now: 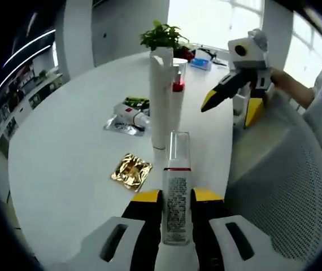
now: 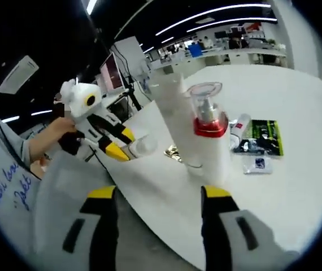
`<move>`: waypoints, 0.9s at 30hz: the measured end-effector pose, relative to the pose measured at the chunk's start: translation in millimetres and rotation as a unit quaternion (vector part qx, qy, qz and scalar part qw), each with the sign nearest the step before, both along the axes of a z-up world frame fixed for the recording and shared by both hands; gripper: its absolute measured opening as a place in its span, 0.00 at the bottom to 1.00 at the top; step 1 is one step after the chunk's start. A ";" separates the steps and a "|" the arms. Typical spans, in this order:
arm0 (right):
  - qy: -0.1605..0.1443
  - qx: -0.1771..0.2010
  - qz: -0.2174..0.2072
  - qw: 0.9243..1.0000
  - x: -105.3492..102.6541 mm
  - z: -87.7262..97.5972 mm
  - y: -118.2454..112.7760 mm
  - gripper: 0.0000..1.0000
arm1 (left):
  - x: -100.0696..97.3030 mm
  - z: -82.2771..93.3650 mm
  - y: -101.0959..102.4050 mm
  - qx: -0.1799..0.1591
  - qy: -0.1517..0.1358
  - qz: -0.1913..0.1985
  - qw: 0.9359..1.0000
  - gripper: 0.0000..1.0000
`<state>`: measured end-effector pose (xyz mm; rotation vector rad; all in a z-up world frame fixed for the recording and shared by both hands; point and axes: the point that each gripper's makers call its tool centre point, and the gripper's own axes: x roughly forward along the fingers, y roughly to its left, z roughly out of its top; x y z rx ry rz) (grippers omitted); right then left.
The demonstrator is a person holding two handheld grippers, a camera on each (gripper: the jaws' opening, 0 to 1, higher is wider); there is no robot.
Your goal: Arrange the skincare products in the storage area until every visible bottle or jar stands upright without overlapping.
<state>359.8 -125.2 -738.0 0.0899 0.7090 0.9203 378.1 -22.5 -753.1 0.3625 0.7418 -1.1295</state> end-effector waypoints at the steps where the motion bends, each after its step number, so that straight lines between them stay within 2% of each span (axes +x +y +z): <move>1: 0.001 0.005 -0.004 1.000 0.4 0.5 1.2 0.58 | -0.9 1.2 -2.5 -0.003 0.000 -0.001 1.000 0.16; 11: -0.003 0.043 -0.015 0.999 3.9 10.4 11.3 0.49 | -12.7 19.9 -31.3 -0.060 0.009 -0.020 0.998 0.16; 14: -0.018 0.027 -0.013 0.999 5.6 11.5 12.5 0.48 | -13.4 22.9 -35.6 -0.068 0.008 -0.023 0.997 0.16; 15: -0.016 0.034 -0.014 0.999 5.3 12.7 13.7 0.47 | -13.6 23.4 -36.9 -0.070 0.009 -0.024 0.997 0.16; 17: -0.008 0.079 -0.025 0.997 7.3 21.6 19.0 0.44 | -15.6 23.9 -40.1 -0.077 0.014 -0.026 0.997 0.16; 19: -0.004 0.100 -0.035 0.994 9.7 25.5 19.2 0.40 | -17.1 23.8 -43.0 -0.078 0.013 -0.030 0.996 0.16; 27: 0.004 0.143 -0.045 0.989 11.3 34.1 20.7 0.33 | -20.0 31.5 -53.4 -0.114 0.027 -0.032 0.993 0.16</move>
